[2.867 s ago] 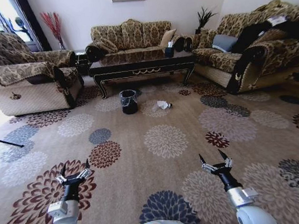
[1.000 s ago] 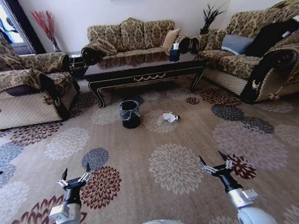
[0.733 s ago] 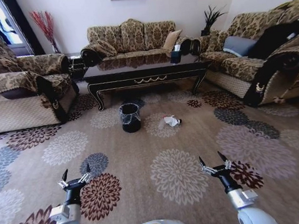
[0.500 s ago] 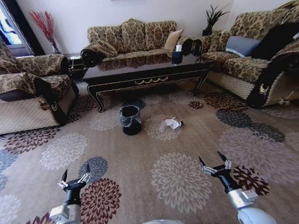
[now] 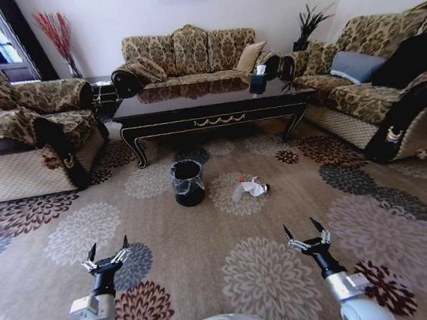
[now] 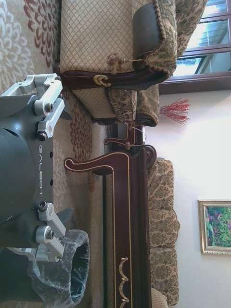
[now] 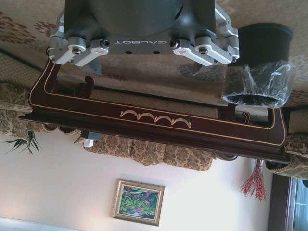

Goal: Move to the front of the table and pick up the trash from the floor, then place it into the trash bin.

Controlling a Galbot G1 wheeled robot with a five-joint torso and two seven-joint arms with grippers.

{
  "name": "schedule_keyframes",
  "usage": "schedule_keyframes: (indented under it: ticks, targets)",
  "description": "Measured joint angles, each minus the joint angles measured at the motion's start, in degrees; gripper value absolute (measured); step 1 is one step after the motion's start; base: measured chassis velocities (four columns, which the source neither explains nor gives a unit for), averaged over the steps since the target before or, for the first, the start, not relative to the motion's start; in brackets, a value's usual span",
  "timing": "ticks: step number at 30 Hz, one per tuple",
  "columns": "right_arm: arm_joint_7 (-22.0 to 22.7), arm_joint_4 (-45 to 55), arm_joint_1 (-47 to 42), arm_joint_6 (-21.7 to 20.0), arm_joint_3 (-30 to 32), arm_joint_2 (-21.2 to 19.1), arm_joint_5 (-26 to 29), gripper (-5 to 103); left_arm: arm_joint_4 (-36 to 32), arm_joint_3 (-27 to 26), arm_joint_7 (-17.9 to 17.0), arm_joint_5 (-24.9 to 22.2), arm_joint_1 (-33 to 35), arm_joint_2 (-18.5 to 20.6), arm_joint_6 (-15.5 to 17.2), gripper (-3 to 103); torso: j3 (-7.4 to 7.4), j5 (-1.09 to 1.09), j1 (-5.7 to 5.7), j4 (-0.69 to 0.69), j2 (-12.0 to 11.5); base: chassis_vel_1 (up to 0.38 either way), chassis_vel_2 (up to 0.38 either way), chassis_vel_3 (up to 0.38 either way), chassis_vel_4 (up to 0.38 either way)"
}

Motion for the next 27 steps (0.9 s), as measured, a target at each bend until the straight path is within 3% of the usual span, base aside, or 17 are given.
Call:
schedule_keyframes:
  ticks: [27]
  targets:
    - [-0.2,0.6,-0.4,0.2,0.0,0.1,-0.1,100,-0.9,-0.4,0.1,-0.3,0.7,0.0,-0.1,100,0.01,0.02,0.00,0.00,0.0,-0.224,0.225,0.230,-0.233]
